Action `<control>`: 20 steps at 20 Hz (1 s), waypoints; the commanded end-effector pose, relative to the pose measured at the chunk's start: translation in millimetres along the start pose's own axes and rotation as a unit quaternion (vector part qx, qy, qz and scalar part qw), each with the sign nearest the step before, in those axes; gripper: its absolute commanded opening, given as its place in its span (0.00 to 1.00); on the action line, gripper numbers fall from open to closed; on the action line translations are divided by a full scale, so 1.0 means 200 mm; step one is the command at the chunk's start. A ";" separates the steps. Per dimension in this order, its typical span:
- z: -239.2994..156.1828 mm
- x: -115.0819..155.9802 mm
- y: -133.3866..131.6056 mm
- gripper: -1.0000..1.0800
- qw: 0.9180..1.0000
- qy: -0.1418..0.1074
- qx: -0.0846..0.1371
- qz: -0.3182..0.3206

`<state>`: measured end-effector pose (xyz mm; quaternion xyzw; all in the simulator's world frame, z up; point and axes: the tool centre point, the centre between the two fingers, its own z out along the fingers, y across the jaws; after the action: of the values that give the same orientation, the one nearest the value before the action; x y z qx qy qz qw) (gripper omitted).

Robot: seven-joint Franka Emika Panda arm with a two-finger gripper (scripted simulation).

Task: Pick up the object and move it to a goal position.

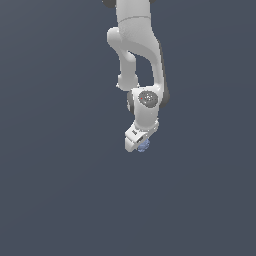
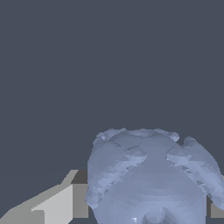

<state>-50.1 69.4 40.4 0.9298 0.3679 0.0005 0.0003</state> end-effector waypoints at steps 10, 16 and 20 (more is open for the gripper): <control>-0.03 -0.03 0.02 0.00 1.000 0.000 0.000 0.000; -0.15 -0.12 0.12 0.00 1.000 0.000 0.000 0.000; -0.28 -0.22 0.23 0.00 1.000 0.000 0.000 0.000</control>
<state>-51.3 17.4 85.8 0.9296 0.3687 -0.0002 0.0001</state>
